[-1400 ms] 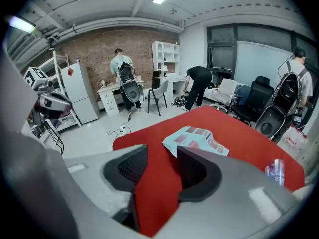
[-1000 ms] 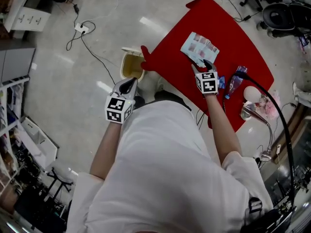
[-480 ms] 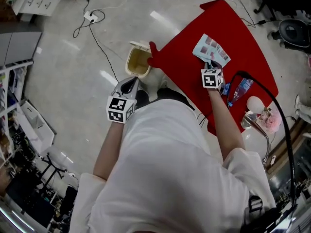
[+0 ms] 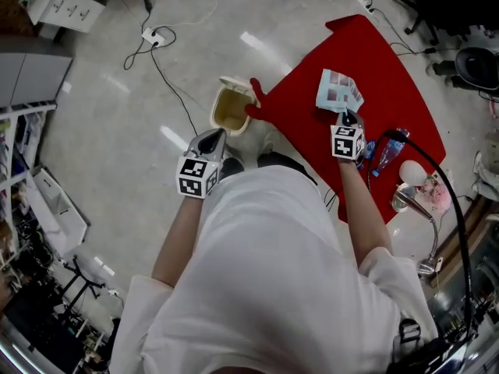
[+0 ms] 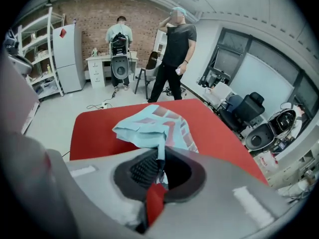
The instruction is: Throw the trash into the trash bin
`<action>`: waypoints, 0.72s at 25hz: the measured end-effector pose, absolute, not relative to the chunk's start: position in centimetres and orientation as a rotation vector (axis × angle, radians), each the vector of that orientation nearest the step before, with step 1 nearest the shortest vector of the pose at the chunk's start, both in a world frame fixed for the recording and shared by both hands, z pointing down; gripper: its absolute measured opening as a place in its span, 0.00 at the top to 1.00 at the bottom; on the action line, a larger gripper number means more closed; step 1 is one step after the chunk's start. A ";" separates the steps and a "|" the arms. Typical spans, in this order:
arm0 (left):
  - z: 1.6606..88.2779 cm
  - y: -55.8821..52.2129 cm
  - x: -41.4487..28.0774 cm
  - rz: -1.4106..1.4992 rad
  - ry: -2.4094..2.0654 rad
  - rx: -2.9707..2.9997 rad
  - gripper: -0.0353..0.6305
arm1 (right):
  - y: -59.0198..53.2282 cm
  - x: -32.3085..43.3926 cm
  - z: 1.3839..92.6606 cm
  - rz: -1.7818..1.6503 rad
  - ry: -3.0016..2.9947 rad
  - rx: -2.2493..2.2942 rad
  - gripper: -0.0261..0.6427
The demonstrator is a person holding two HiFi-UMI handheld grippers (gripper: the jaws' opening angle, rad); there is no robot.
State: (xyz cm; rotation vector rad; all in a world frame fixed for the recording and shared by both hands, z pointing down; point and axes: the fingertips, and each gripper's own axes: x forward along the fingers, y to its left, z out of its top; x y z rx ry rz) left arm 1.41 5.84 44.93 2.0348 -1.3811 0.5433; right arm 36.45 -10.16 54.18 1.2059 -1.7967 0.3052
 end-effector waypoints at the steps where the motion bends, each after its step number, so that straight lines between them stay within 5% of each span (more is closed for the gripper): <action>1: 44.9 6.0 1.0 0.541 -1.379 2.037 0.94 | -9.6 35.6 53.9 0.307 -1.805 1.195 0.96; 18: 46.4 9.2 -6.3 0.454 -1.363 2.005 0.94 | -2.4 15.6 50.9 0.308 -2.059 0.880 0.96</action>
